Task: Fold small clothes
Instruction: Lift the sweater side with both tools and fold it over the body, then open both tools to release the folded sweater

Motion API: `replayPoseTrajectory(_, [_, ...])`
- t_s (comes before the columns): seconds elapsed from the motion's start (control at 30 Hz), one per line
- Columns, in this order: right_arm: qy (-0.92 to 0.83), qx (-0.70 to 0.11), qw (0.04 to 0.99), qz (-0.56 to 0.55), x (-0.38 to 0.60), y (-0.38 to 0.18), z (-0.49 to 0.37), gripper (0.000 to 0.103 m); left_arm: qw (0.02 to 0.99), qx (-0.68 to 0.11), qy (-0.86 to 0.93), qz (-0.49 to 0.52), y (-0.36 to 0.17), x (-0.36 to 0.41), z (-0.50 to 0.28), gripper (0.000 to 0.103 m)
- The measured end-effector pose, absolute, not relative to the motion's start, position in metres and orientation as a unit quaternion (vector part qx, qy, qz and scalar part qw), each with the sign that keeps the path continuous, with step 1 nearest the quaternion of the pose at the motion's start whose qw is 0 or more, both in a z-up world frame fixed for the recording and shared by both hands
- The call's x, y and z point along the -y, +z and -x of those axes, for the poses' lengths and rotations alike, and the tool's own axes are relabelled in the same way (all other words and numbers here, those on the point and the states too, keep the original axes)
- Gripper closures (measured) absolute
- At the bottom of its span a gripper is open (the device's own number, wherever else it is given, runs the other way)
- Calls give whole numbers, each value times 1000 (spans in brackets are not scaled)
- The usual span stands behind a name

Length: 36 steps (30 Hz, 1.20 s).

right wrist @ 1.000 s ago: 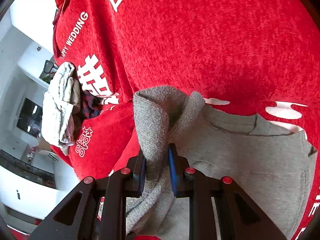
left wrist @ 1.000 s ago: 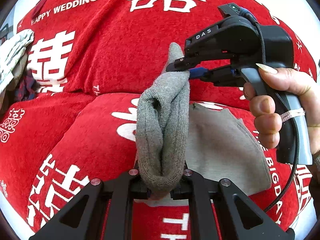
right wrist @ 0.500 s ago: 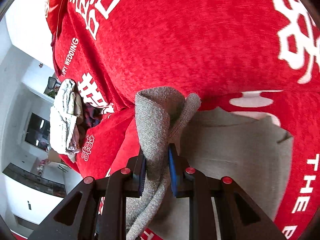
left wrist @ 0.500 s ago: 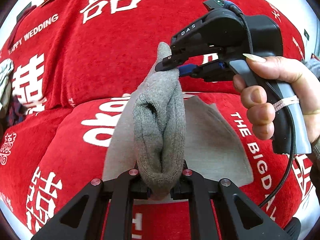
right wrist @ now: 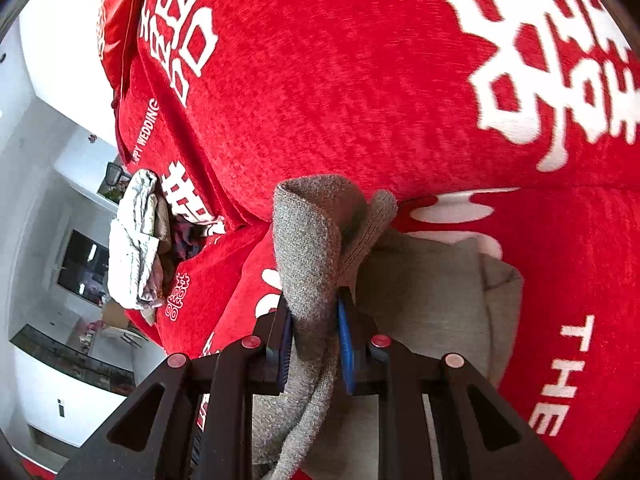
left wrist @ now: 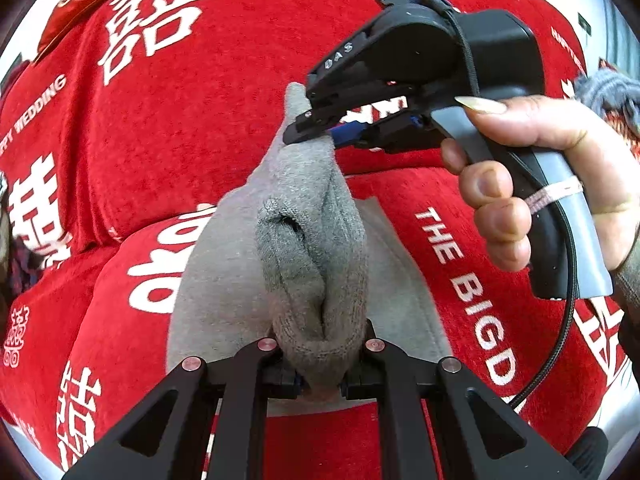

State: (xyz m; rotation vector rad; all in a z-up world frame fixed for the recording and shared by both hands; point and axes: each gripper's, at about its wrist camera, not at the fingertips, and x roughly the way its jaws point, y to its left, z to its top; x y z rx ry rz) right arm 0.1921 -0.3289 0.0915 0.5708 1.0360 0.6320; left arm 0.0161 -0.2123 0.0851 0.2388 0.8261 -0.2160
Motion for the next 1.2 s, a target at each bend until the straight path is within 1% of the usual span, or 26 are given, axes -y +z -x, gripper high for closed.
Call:
replayPoseTrajectory(0.33, [276, -494, 769, -299, 365, 40, -194, 81, 883, -427, -105, -162, 50, 254, -19, 90])
replayPoseTrajectory(0.47, [278, -488, 766, -313, 374, 31, -192, 81, 879, -430, -105, -176, 41, 264, -19, 90])
replayPoseTrajectory(0.7, [251, -502, 773, -296, 378, 7, -195, 80, 874, -434, -99, -195, 25, 271, -19, 89])
replayPoseTrajectory(0.73, [250, -501, 773, -298, 379, 5, -195, 79, 873, -436, -103, -195, 25, 271, -18, 80])
replayPoseTrajectory(0.77, [249, -500, 772, -303, 380, 4, -194, 75, 871, -440, -114, -186, 26, 270, -18, 62])
replayPoseTrajectory(0.8, [244, -503, 770, -307, 382, 2, -194, 72, 868, -448, -129, -172, 29, 268, -18, 51])
replayPoseTrajectory(0.83, [230, -509, 771, -306, 384, 1, -194, 70, 869, -448, -130, -162, 32, 264, -17, 36])
replayPoseTrajectory(0.87, [220, -517, 769, -304, 386, 0, -194, 63, 872, -446, -130, -154, 35, 261, -16, 30])
replayPoseTrajectory(0.9, [217, -521, 768, -304, 387, 1, -193, 55, 874, -445, -136, -144, 39, 257, -14, 30])
replayPoseTrajectory(0.93, [211, -522, 769, -302, 389, 3, -191, 52, 872, -447, -145, -135, 44, 253, -13, 30])
replayPoseTrajectory(0.97, [205, -519, 774, -300, 392, 6, -188, 50, 870, -450, -162, -121, 51, 247, -10, 30])
replayPoseTrajectory(1.03, [187, -503, 791, -294, 399, 20, -180, 50, 865, -449, -204, -90, 66, 232, -1, 30])
replayPoseTrajectory(1.07, [179, -488, 804, -288, 402, 32, -173, 50, 865, -444, -222, -78, 74, 226, 4, 30])
replayPoseTrajectory(1.13, [183, -457, 828, -268, 401, 54, -161, 47, 871, -425, -239, -61, 92, 211, 8, 30])
replayPoseTrajectory(1.17, [197, -446, 834, -259, 396, 65, -156, 43, 876, -418, -235, -55, 99, 205, 5, 27])
replayPoseTrajectory(1.2, [213, -442, 833, -255, 390, 72, -154, 41, 883, -410, -222, -46, 106, 195, -1, 21])
